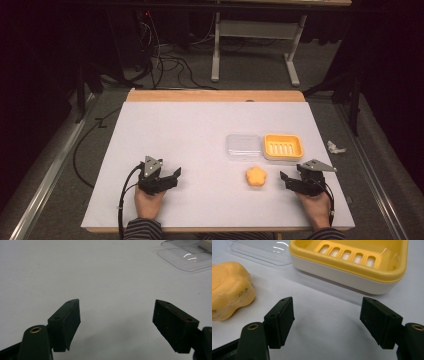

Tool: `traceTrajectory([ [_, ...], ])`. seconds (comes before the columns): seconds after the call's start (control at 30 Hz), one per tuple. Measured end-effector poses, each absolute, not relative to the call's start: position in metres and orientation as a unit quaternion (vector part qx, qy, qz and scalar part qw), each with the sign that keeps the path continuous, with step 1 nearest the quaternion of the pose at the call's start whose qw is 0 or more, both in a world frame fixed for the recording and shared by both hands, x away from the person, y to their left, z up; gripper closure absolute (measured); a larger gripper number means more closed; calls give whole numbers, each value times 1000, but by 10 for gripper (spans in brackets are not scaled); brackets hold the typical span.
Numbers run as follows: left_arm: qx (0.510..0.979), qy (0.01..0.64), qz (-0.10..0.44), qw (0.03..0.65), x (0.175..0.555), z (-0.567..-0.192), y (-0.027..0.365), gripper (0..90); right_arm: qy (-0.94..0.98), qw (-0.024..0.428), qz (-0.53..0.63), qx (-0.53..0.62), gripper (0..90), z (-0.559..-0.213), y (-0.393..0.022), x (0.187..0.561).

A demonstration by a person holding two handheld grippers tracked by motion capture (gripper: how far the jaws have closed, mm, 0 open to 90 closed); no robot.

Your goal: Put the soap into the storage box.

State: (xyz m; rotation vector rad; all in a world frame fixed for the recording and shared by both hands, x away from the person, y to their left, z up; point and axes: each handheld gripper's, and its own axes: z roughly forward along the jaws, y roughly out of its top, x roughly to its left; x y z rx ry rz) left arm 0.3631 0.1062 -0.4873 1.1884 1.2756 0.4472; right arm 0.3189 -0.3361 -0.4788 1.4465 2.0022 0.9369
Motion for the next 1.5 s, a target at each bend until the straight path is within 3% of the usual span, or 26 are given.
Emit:
traceTrajectory([
  [1.5,517,558,194,620,364,-487,107,229,737,259,352,515,329,-477,-334,315],
])
